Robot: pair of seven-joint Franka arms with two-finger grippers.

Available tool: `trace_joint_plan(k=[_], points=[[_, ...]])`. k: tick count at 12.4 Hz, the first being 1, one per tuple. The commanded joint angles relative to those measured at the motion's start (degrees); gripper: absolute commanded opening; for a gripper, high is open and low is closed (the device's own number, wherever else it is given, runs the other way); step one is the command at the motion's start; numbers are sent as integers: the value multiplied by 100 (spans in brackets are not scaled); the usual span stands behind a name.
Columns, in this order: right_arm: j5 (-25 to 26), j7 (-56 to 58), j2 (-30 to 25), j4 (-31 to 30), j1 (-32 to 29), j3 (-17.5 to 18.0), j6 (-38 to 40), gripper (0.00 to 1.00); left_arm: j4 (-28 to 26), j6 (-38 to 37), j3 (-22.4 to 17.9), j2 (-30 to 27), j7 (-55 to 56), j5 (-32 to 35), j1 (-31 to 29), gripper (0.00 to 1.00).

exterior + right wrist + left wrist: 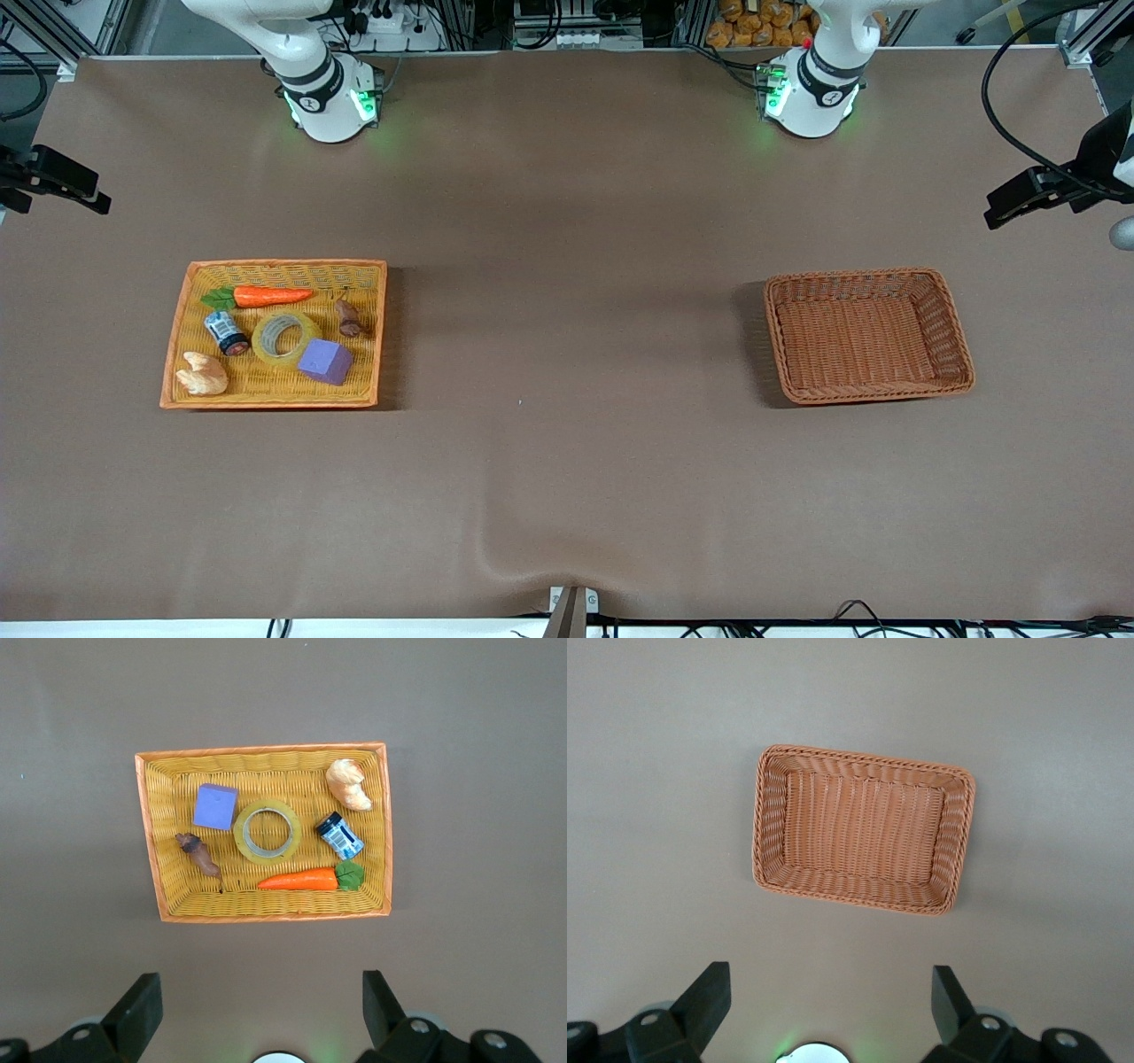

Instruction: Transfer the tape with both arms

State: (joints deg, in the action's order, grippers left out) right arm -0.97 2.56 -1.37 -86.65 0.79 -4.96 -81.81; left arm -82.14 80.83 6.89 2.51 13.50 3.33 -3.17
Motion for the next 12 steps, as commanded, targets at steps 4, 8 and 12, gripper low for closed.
trace_joint_plan(k=[4,8,12], points=[[-17,-98,260,-272,343,-22,-518,100,31,90,14,21,-137,81,-17,100],[-70,-98,348,-1607,405,-22,-1803,100,22,257,14,153,-137,81,-17,100],[-96,-98,1198,-2012,422,-22,-2487,100,14,363,14,180,-181,98,0,100]])
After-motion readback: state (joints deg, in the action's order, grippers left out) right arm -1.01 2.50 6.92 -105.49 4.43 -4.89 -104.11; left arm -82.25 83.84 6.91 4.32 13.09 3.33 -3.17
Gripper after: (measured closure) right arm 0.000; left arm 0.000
